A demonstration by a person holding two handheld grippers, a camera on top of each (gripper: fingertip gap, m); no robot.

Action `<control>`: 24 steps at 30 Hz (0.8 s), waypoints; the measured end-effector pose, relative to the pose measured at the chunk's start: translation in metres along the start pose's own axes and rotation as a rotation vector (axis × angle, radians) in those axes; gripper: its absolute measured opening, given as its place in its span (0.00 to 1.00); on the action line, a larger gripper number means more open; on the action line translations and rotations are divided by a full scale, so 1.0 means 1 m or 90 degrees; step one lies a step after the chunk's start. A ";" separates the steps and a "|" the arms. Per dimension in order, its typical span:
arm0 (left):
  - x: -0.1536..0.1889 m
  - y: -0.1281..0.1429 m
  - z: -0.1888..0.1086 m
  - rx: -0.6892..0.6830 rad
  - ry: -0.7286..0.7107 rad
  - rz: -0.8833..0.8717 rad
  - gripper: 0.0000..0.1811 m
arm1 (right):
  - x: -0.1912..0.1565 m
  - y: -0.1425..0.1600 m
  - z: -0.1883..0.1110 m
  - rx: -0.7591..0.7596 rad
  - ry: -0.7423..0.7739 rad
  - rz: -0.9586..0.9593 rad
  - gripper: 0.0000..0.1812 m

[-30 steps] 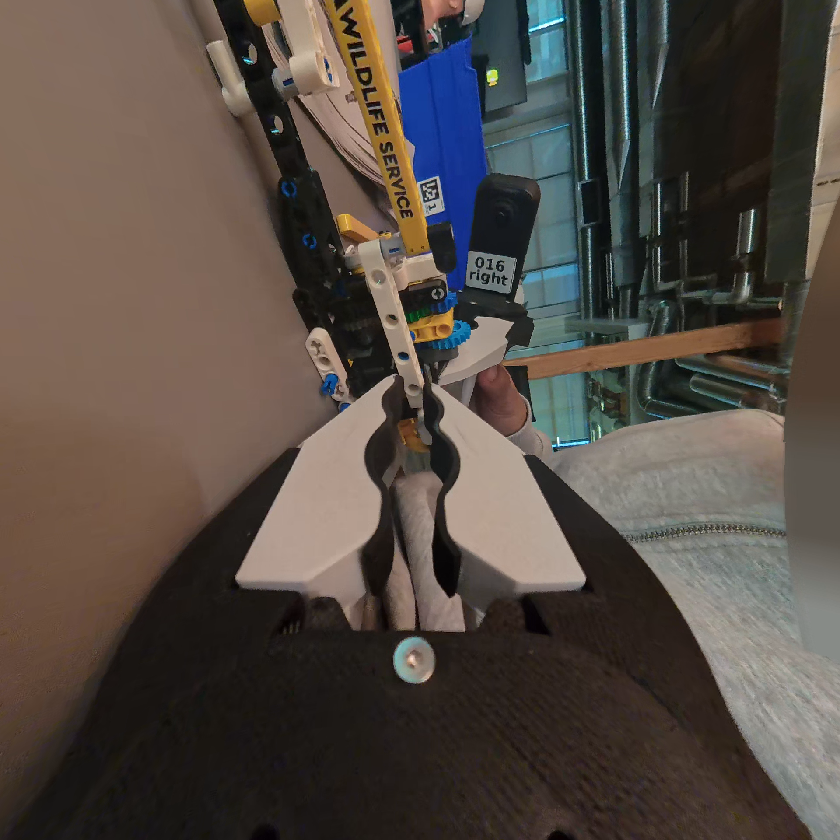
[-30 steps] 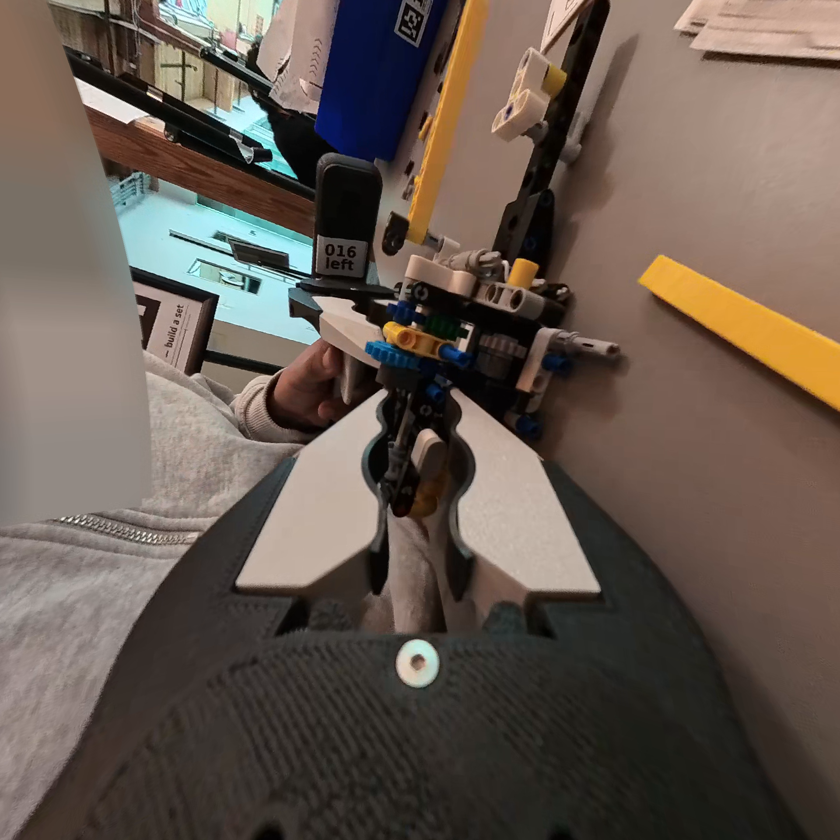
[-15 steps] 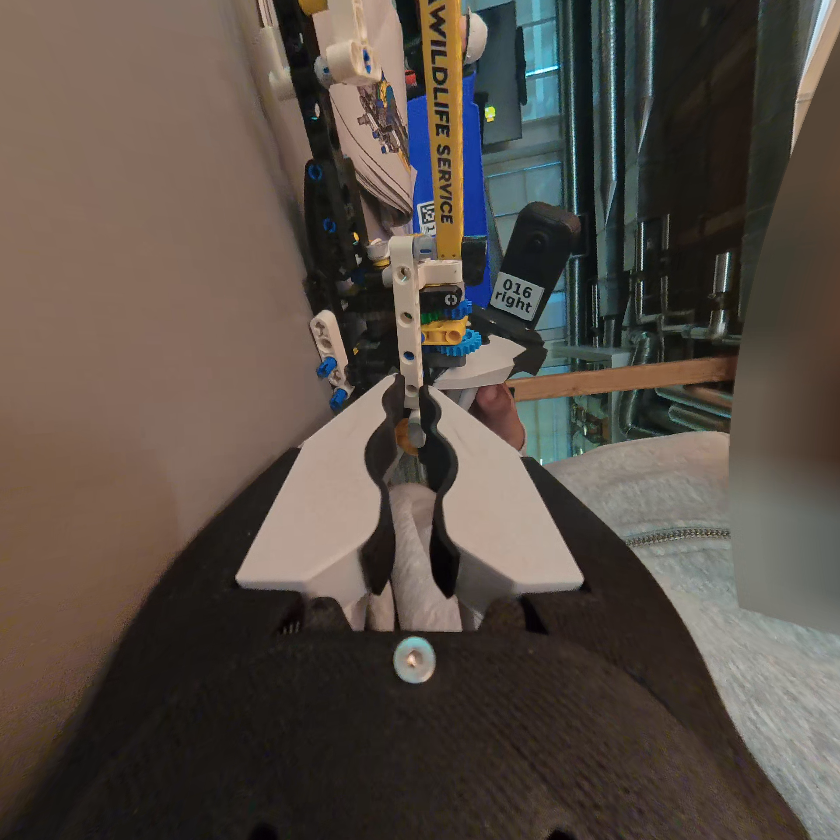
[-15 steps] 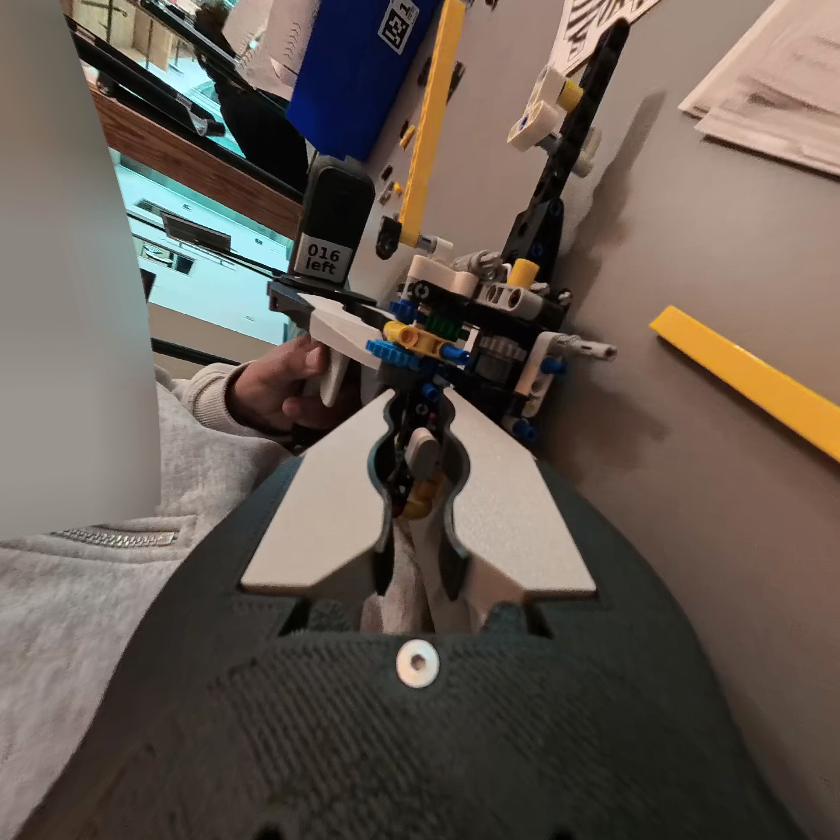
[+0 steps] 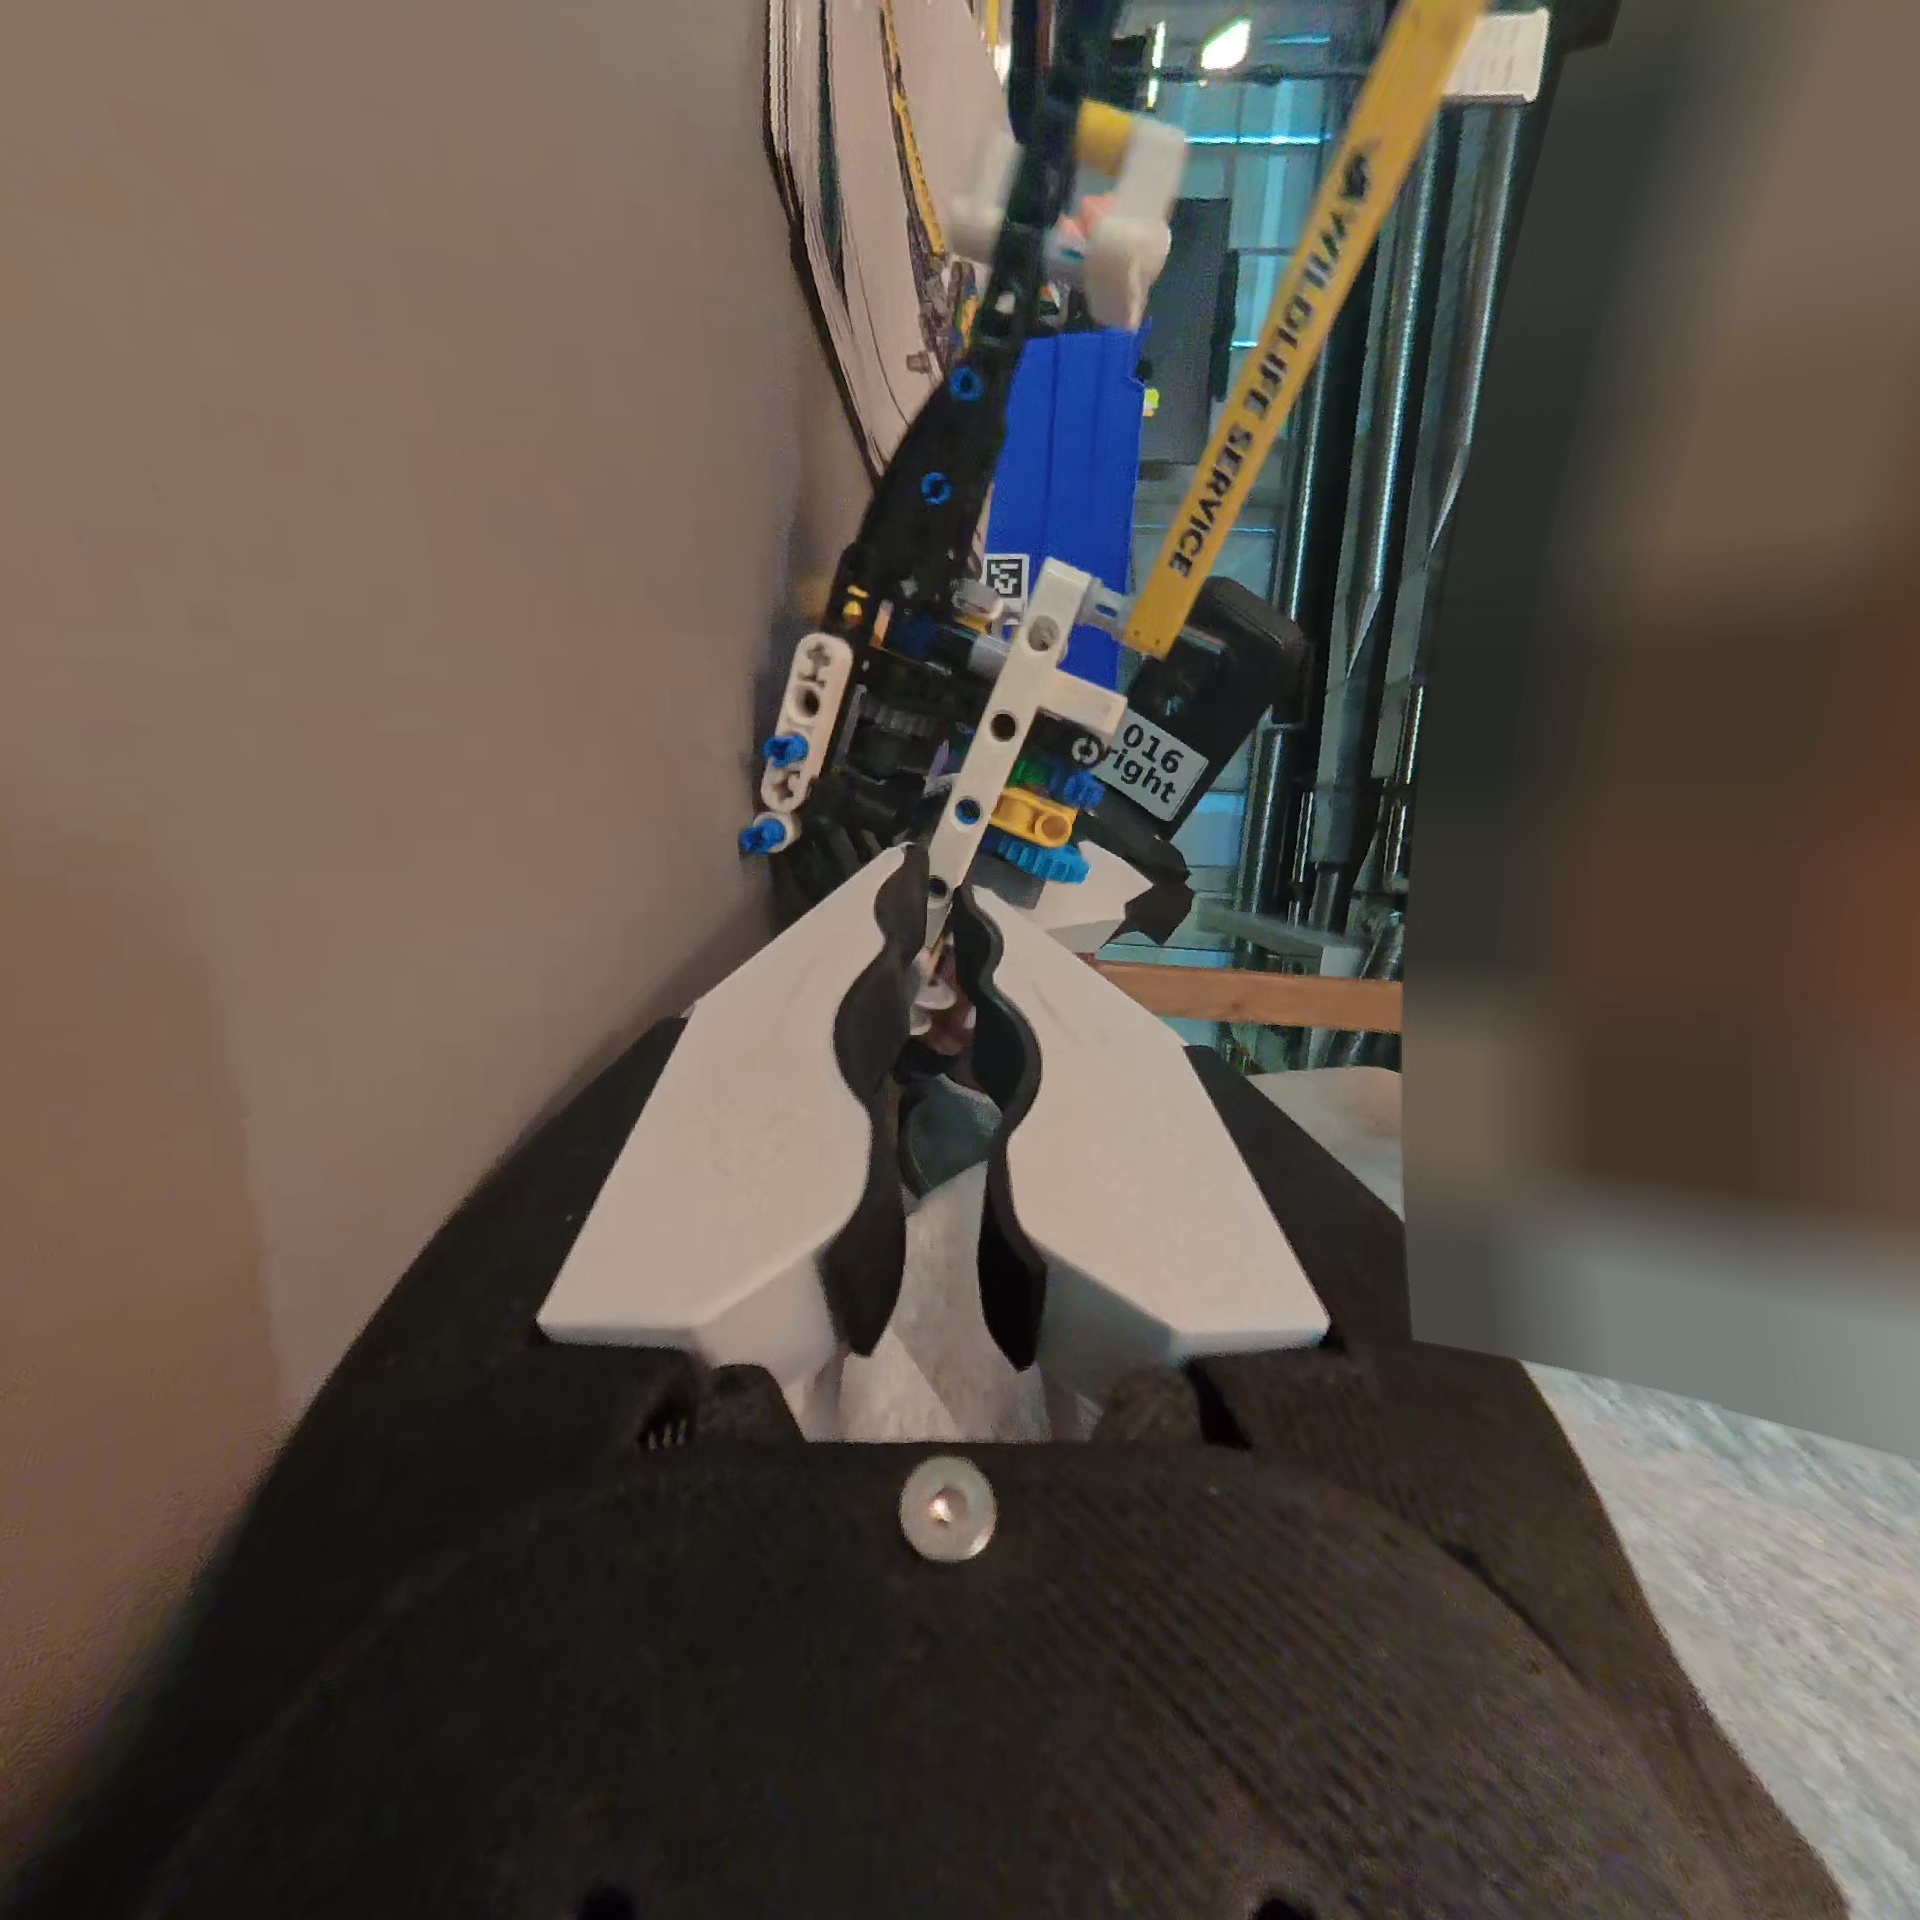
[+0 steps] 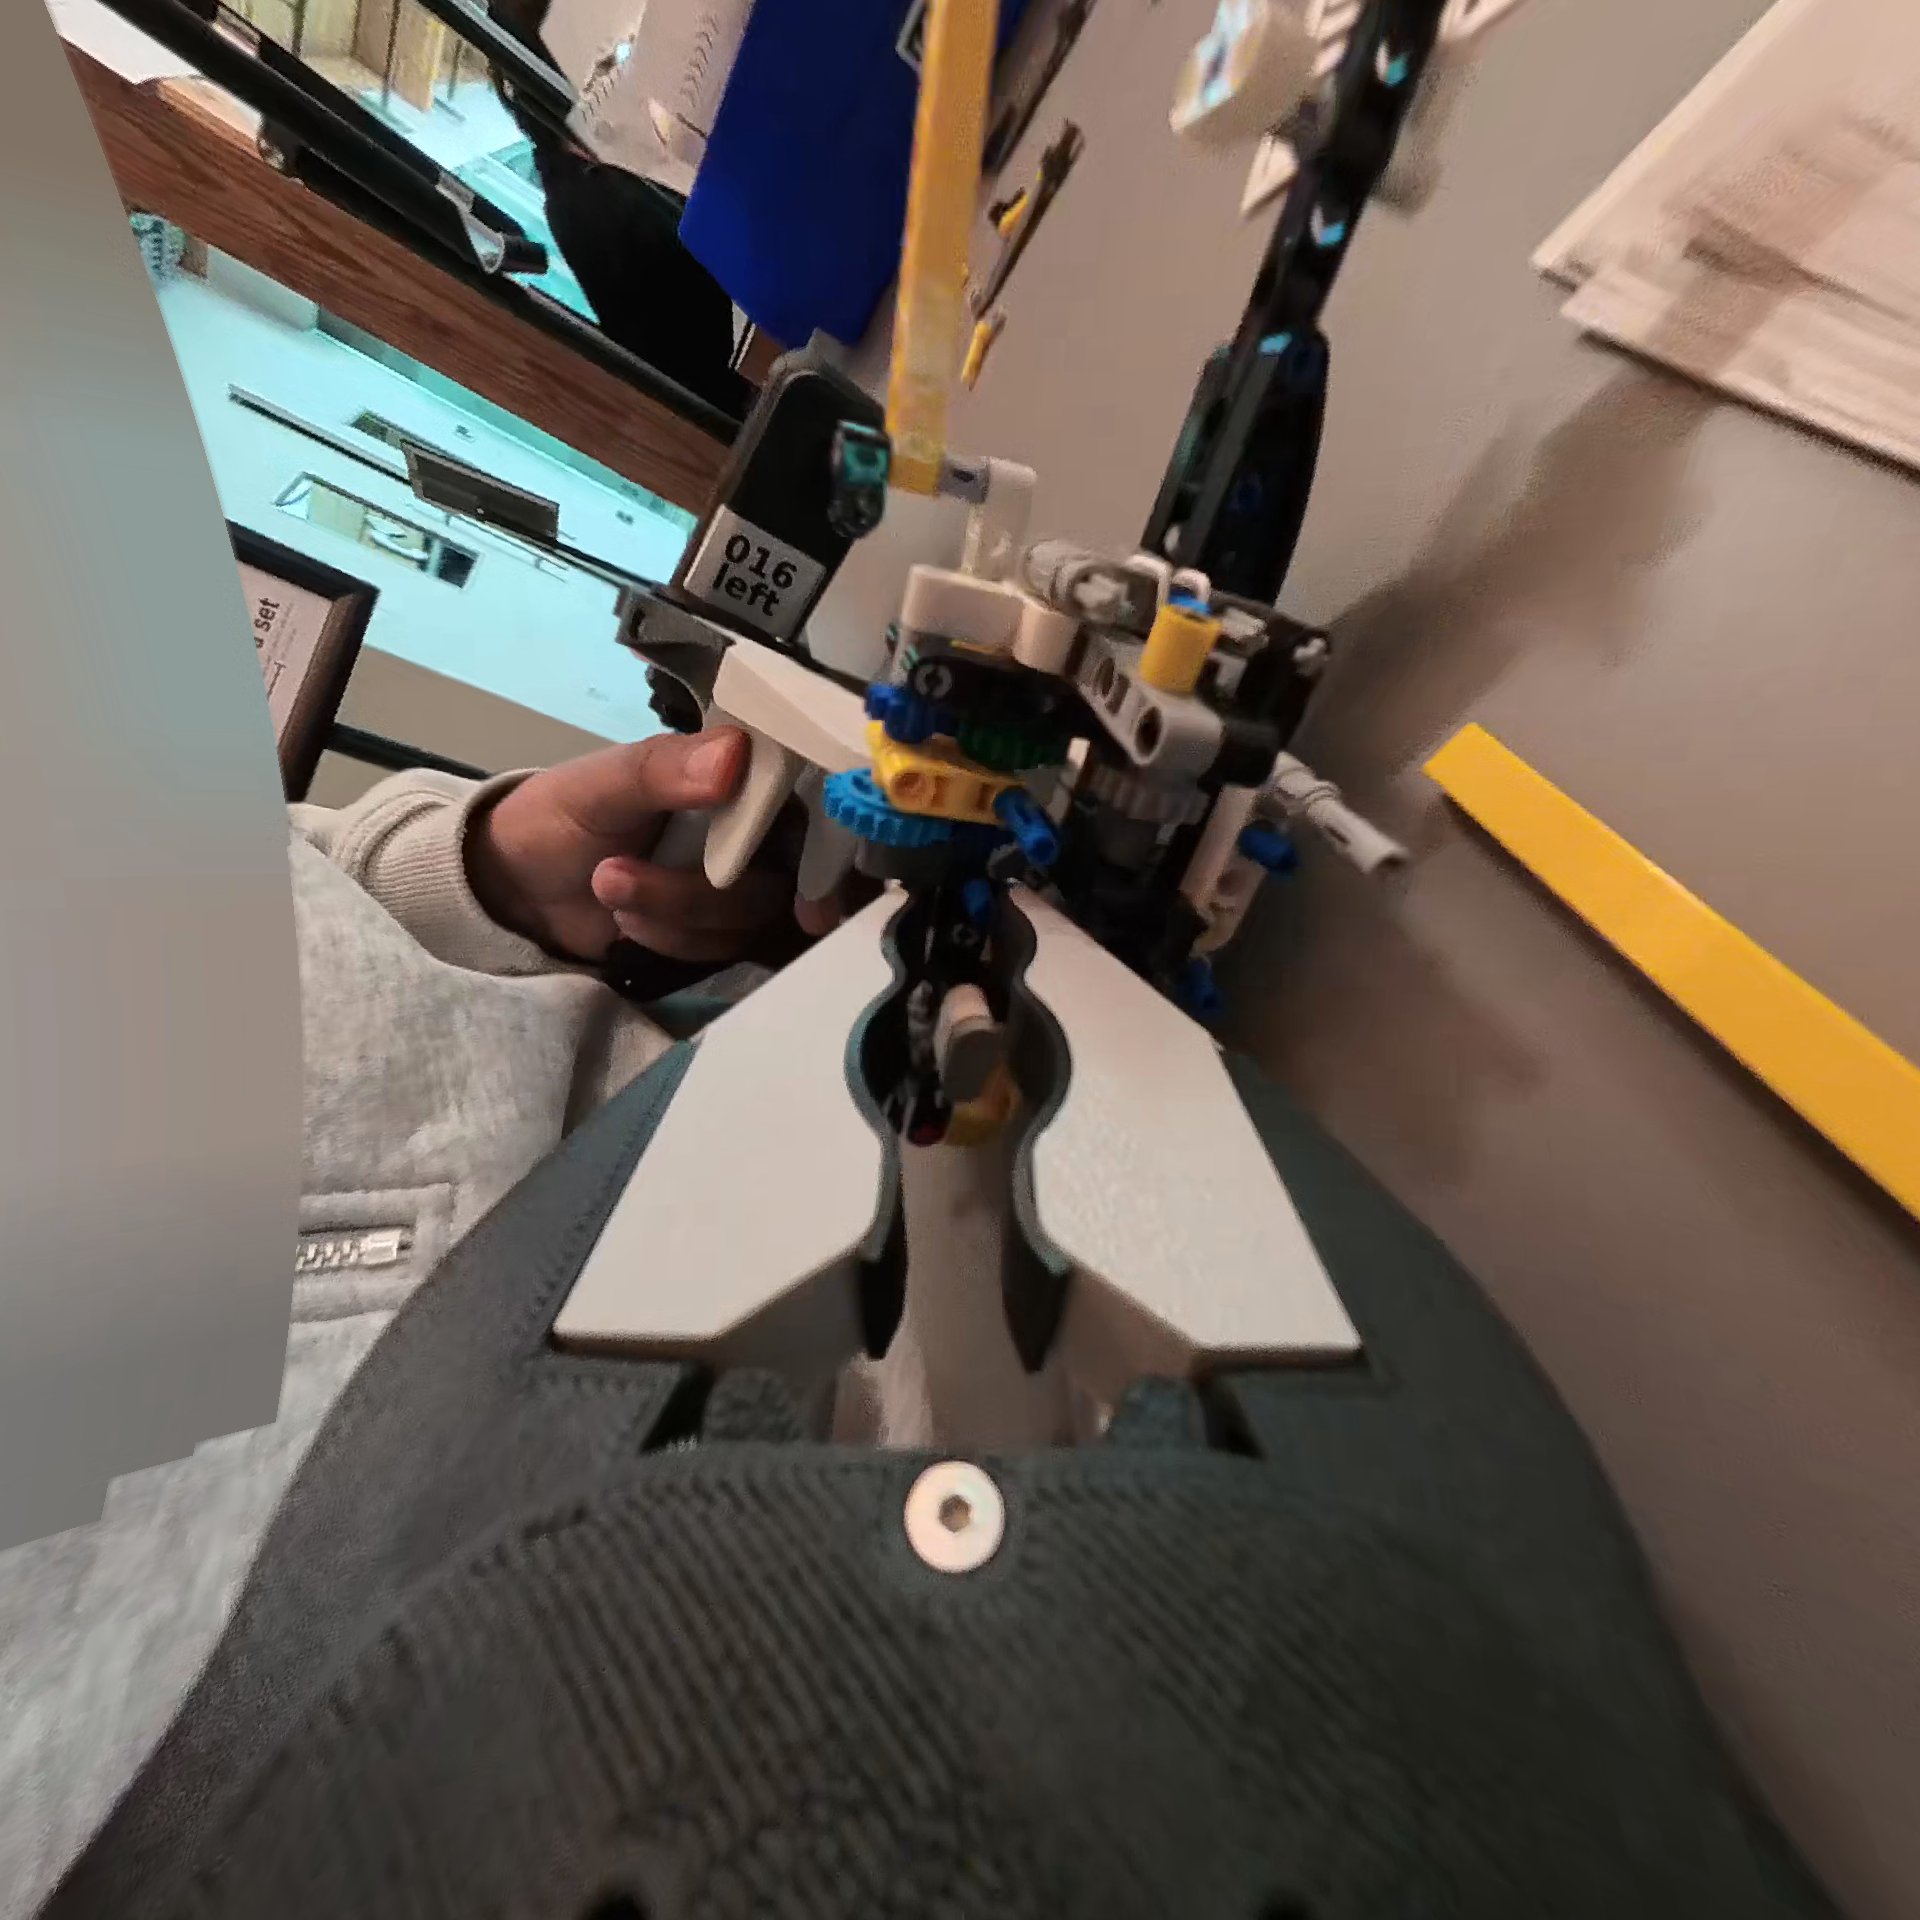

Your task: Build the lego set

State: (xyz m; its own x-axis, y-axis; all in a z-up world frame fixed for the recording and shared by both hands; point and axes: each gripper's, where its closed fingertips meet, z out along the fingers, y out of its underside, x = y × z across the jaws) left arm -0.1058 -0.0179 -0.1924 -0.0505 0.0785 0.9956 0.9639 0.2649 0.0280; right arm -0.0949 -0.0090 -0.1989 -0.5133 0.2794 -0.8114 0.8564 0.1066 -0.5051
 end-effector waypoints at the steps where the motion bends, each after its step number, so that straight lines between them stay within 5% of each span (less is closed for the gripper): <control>1: 0.000 -0.001 0.000 0.003 0.000 -0.006 0.02 | 0.001 0.003 0.001 -0.012 -0.005 0.007 0.05; 19: 0.001 0.002 -0.003 -0.077 0.013 0.043 0.04 | -0.002 -0.002 0.000 0.012 -0.049 0.073 0.05; 24: 0.001 0.000 0.000 -0.077 0.009 0.052 0.03 | -0.006 -0.002 -0.003 0.012 -0.059 0.074 0.17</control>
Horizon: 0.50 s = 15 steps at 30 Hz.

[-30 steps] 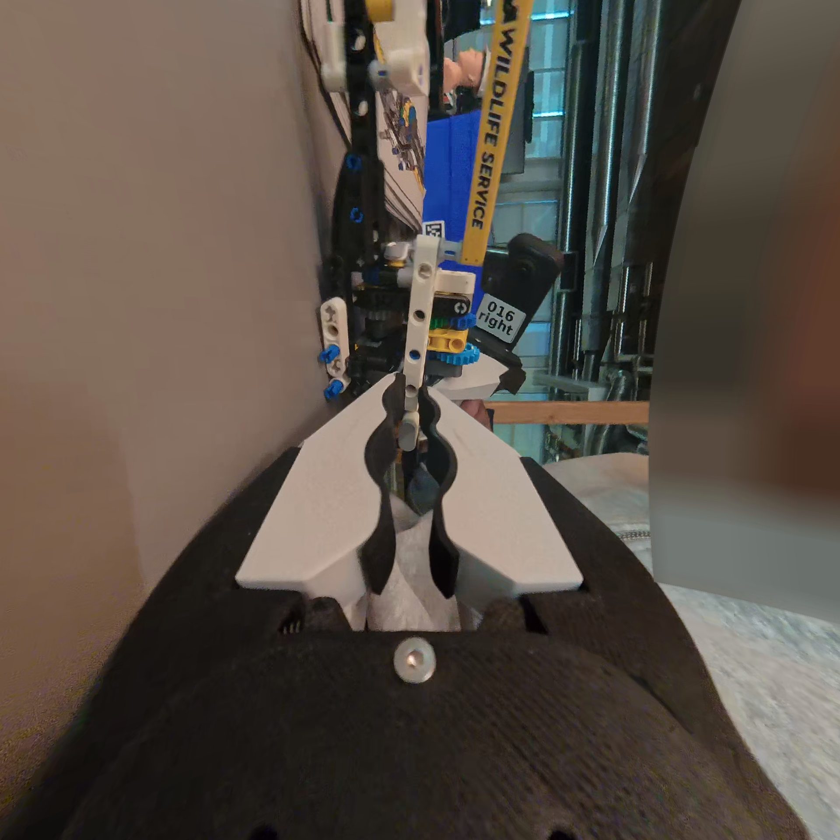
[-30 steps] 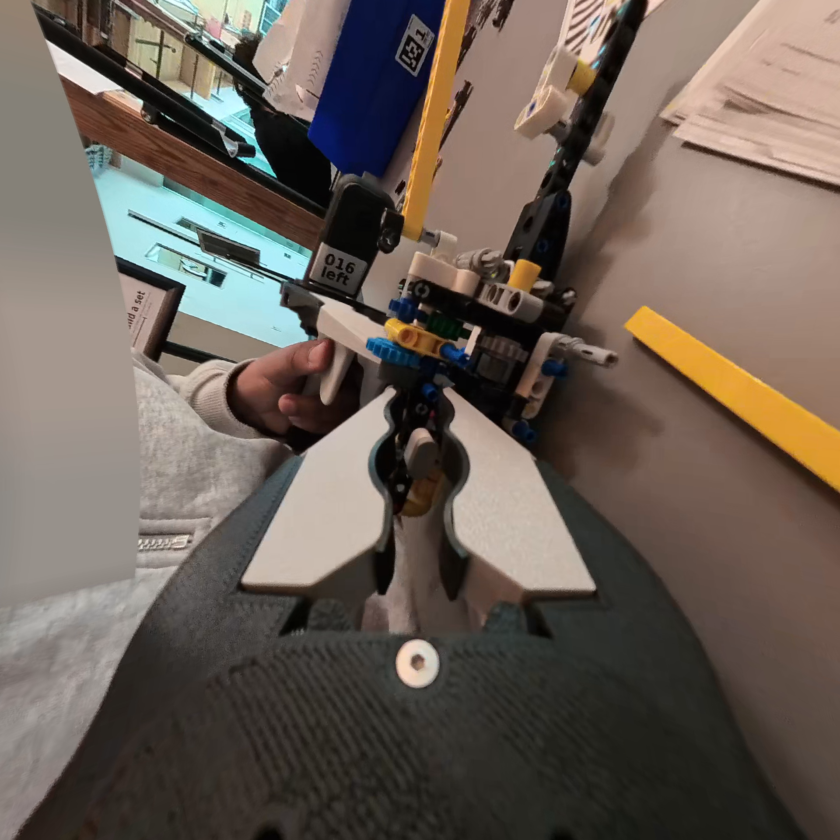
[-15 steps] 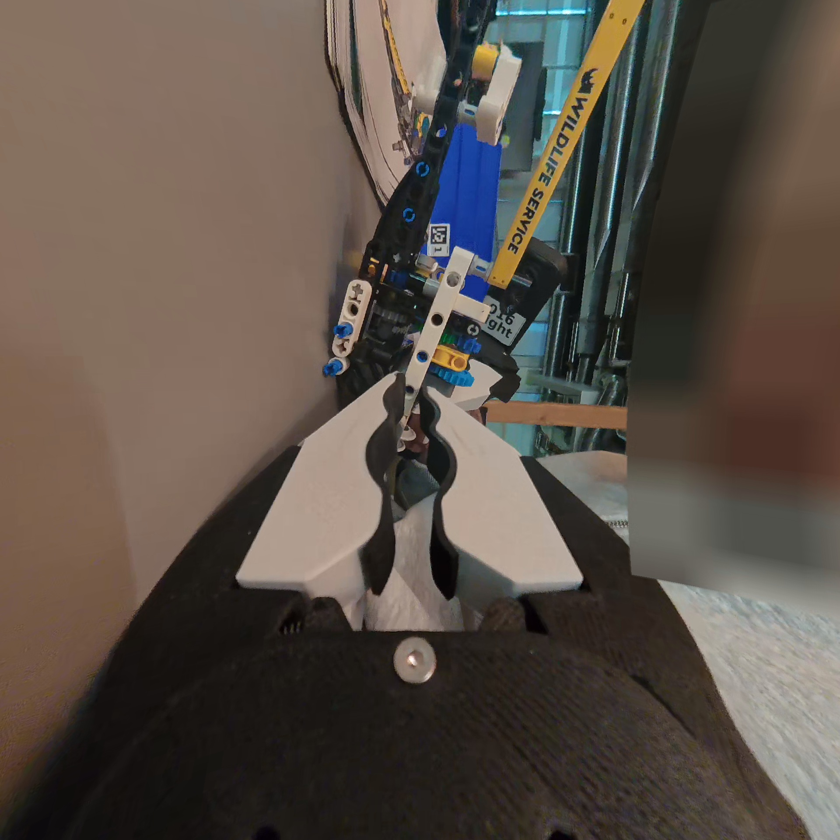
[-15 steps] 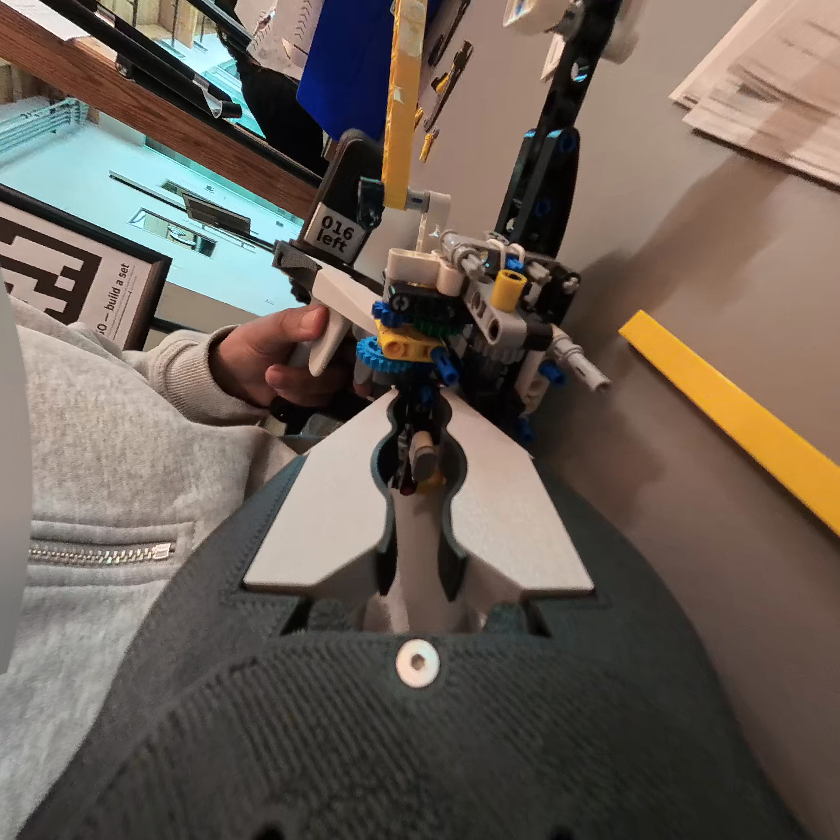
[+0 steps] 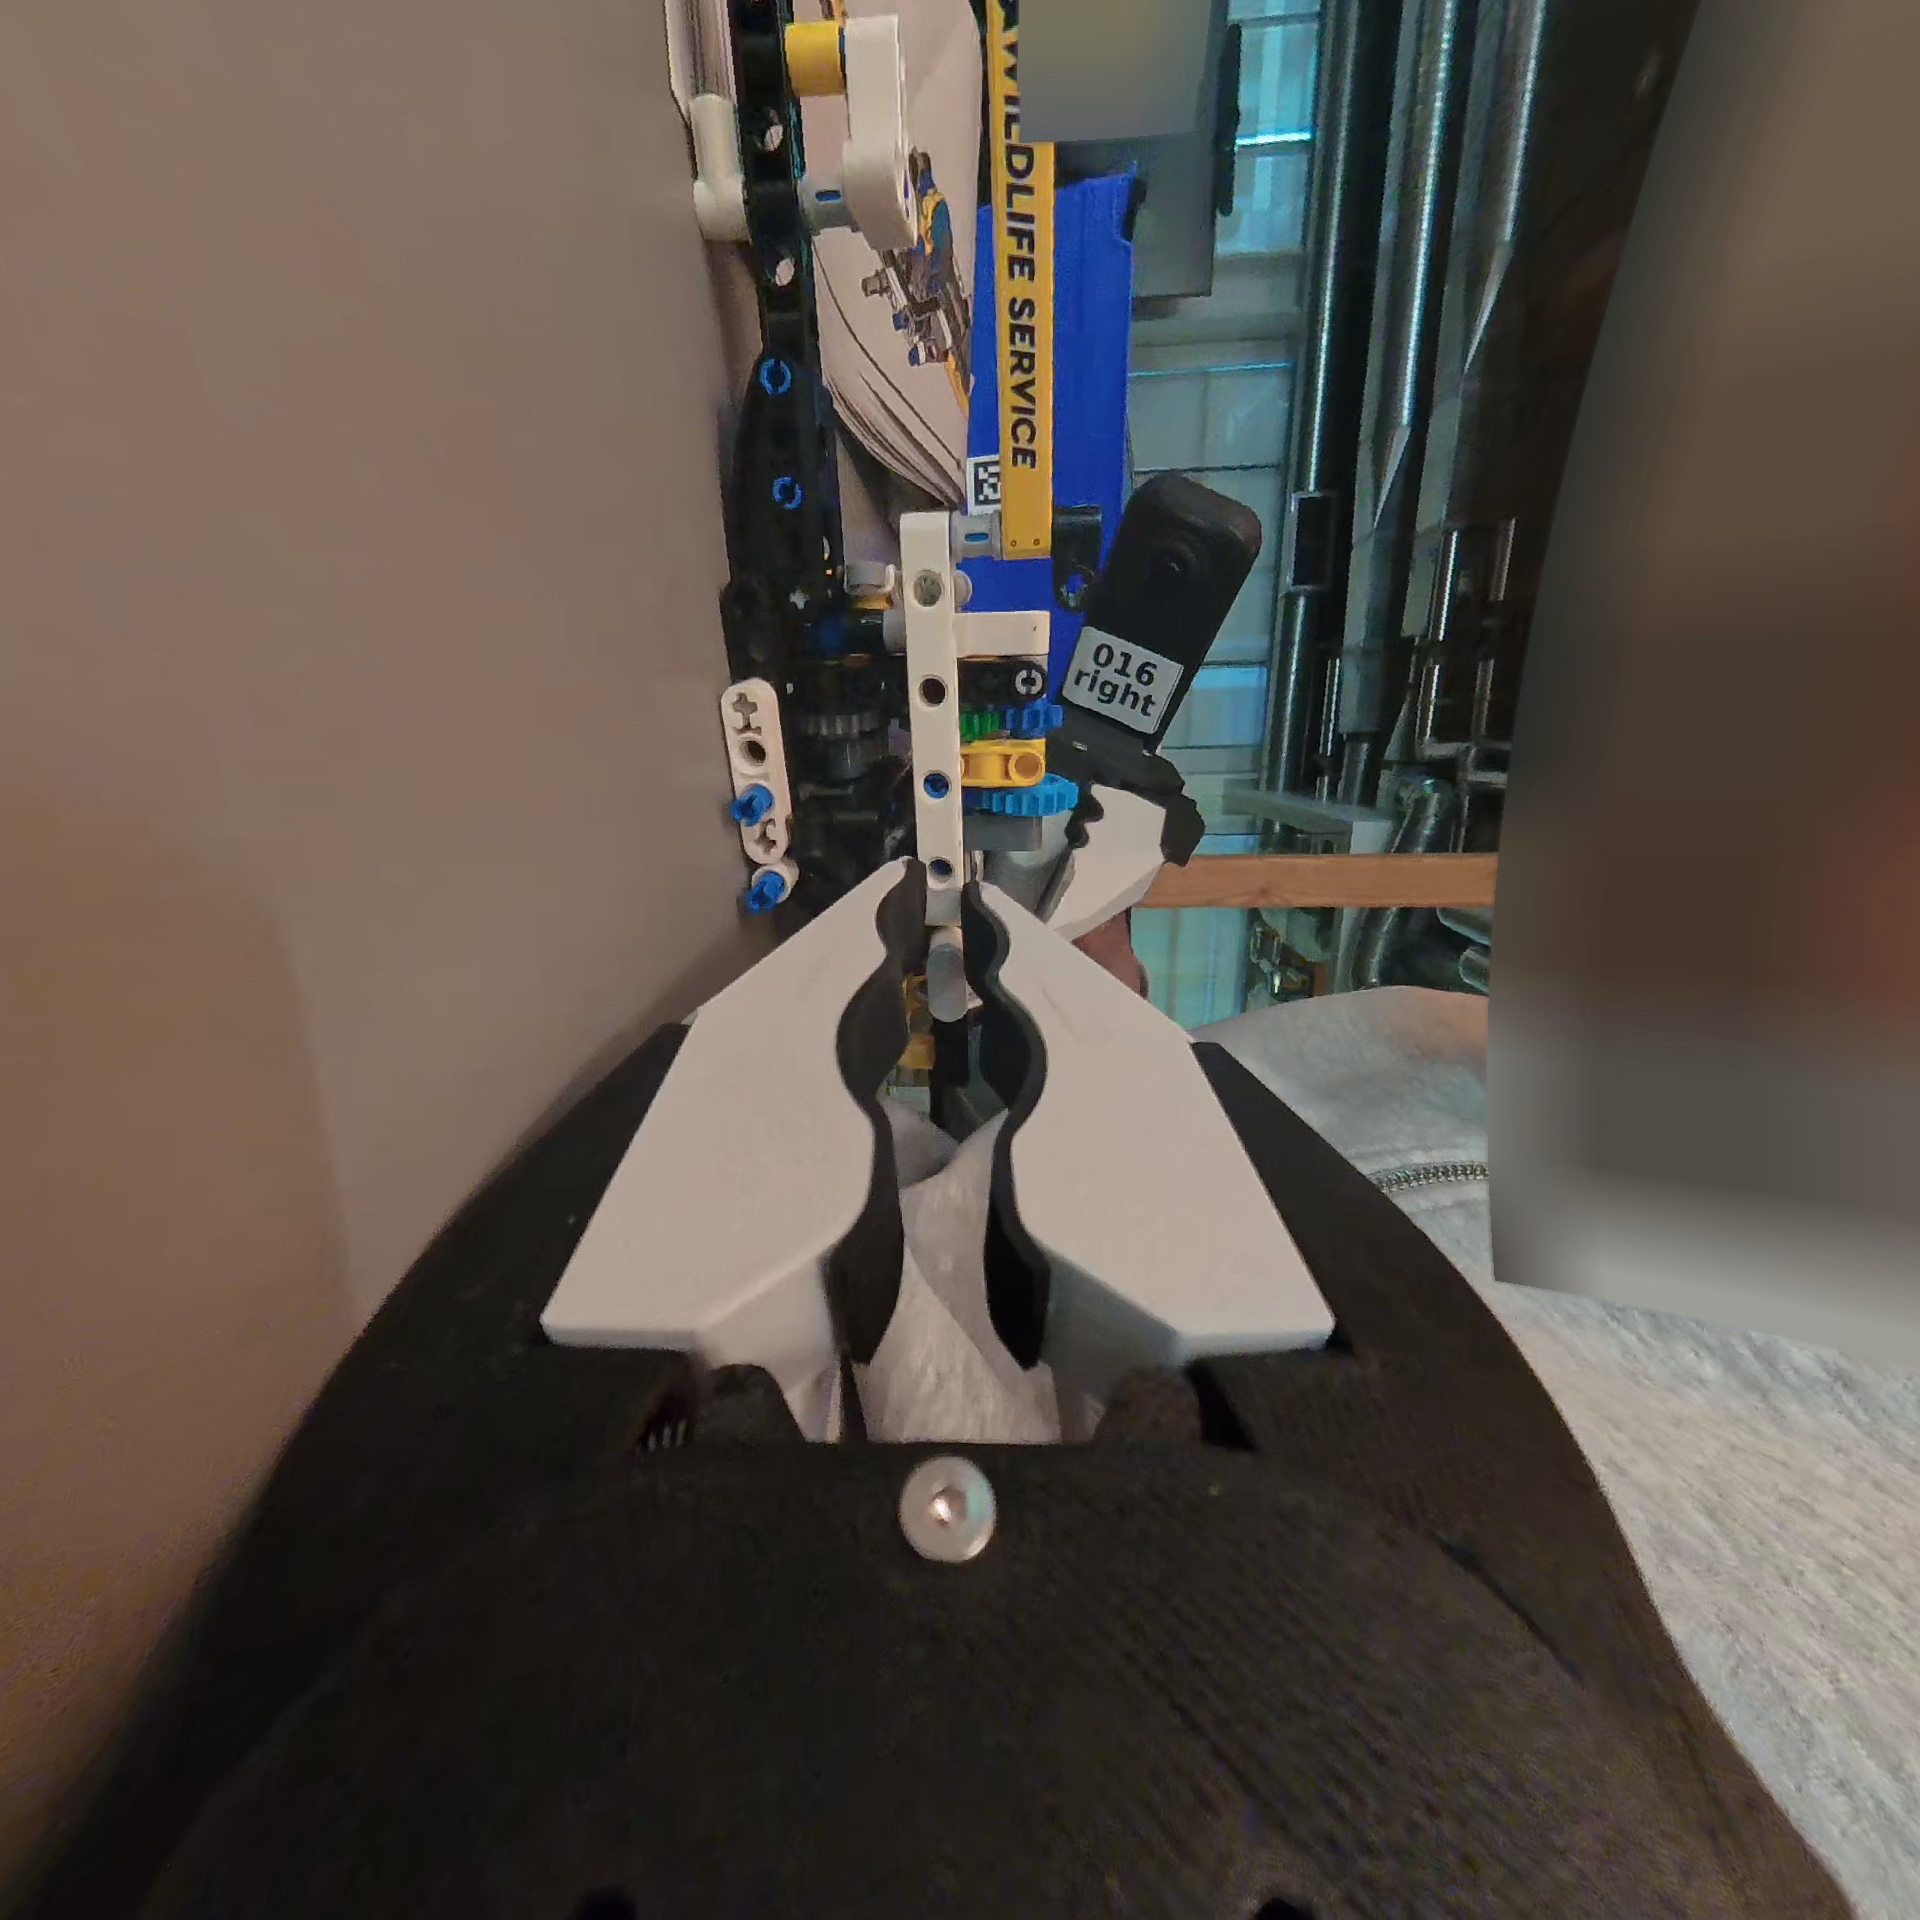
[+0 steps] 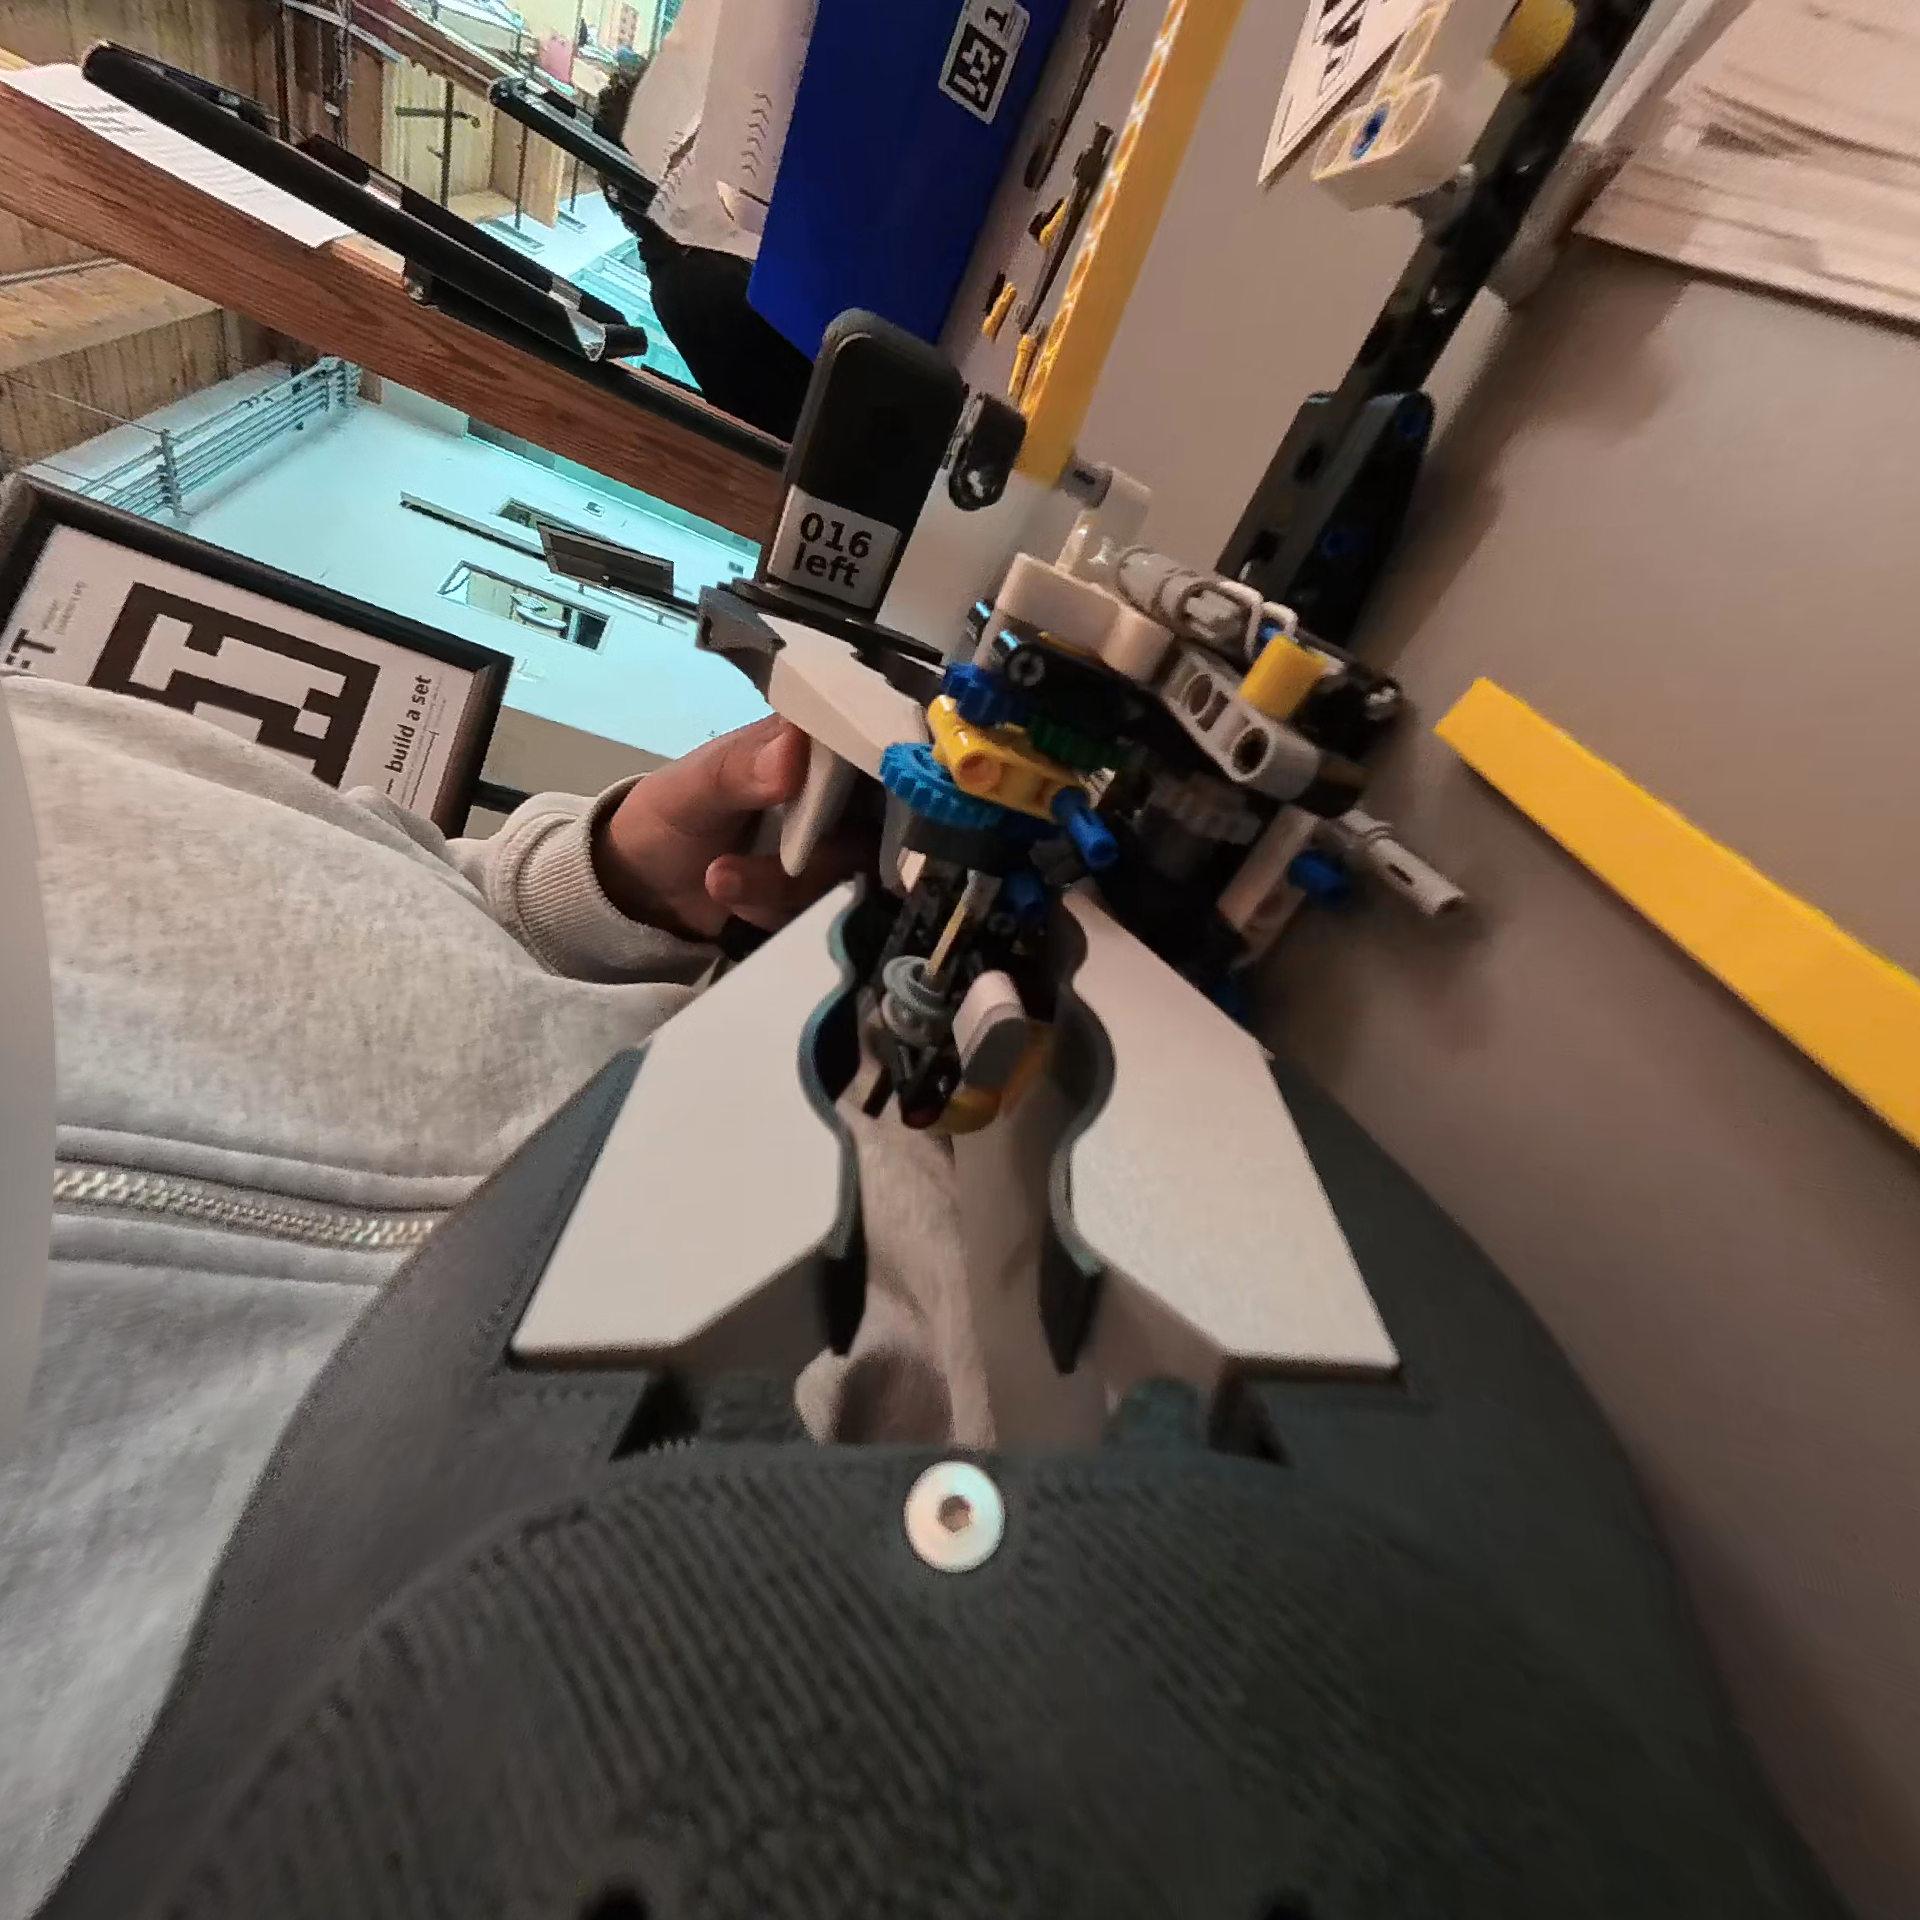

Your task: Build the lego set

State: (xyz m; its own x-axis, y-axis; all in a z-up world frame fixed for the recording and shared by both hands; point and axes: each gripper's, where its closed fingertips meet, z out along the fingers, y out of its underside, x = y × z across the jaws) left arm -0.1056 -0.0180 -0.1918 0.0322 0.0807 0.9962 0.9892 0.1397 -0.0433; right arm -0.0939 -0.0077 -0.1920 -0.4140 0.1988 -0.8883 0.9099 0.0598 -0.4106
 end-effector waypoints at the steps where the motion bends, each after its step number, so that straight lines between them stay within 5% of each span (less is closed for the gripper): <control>1: 0.000 0.000 0.000 0.000 0.001 -0.002 0.03 | 0.001 0.000 -0.003 0.003 0.005 0.000 0.17; 8: 0.001 0.000 0.000 -0.005 0.007 -0.007 0.03 | 0.006 -0.017 -0.027 0.072 -0.011 0.008 0.10; 15: 0.002 0.000 0.004 -0.006 0.011 -0.013 0.03 | 0.011 -0.017 -0.022 0.038 0.017 -0.019 0.01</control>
State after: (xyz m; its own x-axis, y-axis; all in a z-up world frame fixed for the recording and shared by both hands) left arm -0.1061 -0.0143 -0.1899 0.0145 0.0603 0.9981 0.9909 0.1325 -0.0224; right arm -0.1137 0.0146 -0.1903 -0.4399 0.2243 -0.8696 0.8931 0.0079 -0.4498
